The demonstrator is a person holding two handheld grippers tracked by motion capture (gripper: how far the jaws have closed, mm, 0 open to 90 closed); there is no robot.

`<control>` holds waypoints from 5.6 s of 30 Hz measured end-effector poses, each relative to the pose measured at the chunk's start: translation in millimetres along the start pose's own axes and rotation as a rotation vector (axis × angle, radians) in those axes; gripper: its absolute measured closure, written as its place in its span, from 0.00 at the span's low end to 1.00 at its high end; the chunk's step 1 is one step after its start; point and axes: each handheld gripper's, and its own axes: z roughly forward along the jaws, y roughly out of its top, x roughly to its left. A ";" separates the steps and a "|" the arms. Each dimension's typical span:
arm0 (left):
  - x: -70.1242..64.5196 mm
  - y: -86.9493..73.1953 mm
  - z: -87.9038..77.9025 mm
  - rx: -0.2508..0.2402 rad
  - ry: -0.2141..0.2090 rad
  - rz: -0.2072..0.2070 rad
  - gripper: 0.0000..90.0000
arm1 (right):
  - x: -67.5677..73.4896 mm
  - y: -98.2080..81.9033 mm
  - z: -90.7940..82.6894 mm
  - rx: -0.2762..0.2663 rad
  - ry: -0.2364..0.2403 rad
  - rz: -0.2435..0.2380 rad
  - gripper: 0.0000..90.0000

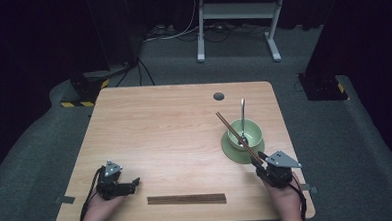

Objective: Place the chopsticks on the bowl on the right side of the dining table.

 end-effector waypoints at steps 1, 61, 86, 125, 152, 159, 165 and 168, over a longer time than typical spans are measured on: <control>-0.6 2.3 0.5 -0.006 -0.004 0.001 0.11 | -0.5 -0.3 0.0 0.001 0.003 0.002 0.70; -129.1 178.6 102.5 -0.193 -0.121 0.129 0.27 | -48.6 -0.6 -2.6 0.061 -0.153 0.074 0.59; -161.3 201.3 143.3 -0.250 -0.193 0.079 0.26 | -87.0 11.3 12.0 0.077 -0.146 0.078 0.66; -170.2 174.9 123.4 -0.278 -0.224 0.126 0.47 | -79.1 8.4 16.9 0.076 -0.152 0.063 0.64; -166.0 167.5 120.9 -0.289 -0.220 0.102 0.63 | -88.3 17.7 29.9 0.101 -0.189 0.100 0.69; -167.6 167.2 120.0 -0.292 -0.225 0.105 0.65 | -87.7 18.5 25.6 0.088 -0.178 0.099 0.68; -169.2 166.1 121.0 -0.295 -0.228 0.109 0.65 | -87.1 21.0 28.2 0.088 -0.160 0.087 0.62; -169.8 165.8 120.9 -0.293 -0.227 0.111 0.65 | -86.3 21.0 28.9 0.090 -0.158 0.089 0.62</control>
